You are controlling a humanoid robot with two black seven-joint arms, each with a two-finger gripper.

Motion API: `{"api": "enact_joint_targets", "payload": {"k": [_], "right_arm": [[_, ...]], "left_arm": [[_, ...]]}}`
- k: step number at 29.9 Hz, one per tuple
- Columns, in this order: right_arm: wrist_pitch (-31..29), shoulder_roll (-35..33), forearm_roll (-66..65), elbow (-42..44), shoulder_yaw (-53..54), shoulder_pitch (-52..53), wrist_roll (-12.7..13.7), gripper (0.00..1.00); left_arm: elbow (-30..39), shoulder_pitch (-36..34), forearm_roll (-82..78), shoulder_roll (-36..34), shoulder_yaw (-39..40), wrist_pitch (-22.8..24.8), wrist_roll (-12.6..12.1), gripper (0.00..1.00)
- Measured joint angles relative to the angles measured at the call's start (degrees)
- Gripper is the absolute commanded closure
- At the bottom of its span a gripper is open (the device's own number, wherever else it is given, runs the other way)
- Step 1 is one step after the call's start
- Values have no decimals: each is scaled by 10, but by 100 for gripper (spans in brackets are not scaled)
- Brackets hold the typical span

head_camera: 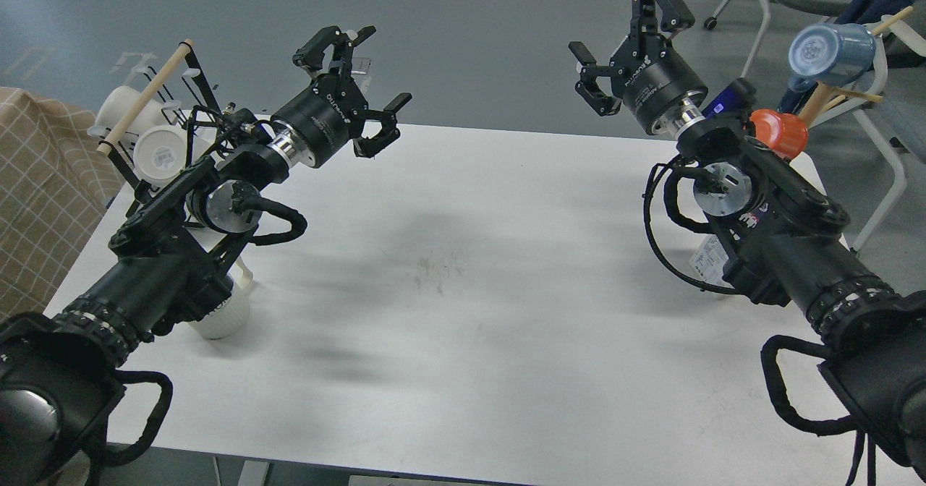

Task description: Place cup and milk with both arms

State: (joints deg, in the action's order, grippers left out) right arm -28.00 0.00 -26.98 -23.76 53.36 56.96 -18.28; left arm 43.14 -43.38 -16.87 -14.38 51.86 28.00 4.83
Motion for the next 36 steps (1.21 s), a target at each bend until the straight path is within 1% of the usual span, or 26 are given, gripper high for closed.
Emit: {"api": "enact_joint_targets", "payload": {"k": [9,20,25,33,36], "right_arm": [[0,0,2,6,-3,8,1,0],[0,0,6,8,-3,8,2,0],[0,0,7,9,-3,6,3,0],[1,0,5,33,-4,10,4,0],[1,0,5,34,-6,10,4,0]], "left_arm": [[-2,0,1,-4,-1,0,-3,1],[-12,-9,0,-28,-1,0,-6,1],[-12,-9,-1,-26,-2,0,-2,1],[-12,-8,-3,-22,-4,0,2,1],[-12,-7,0,-20,-3,0,14,1]]}}
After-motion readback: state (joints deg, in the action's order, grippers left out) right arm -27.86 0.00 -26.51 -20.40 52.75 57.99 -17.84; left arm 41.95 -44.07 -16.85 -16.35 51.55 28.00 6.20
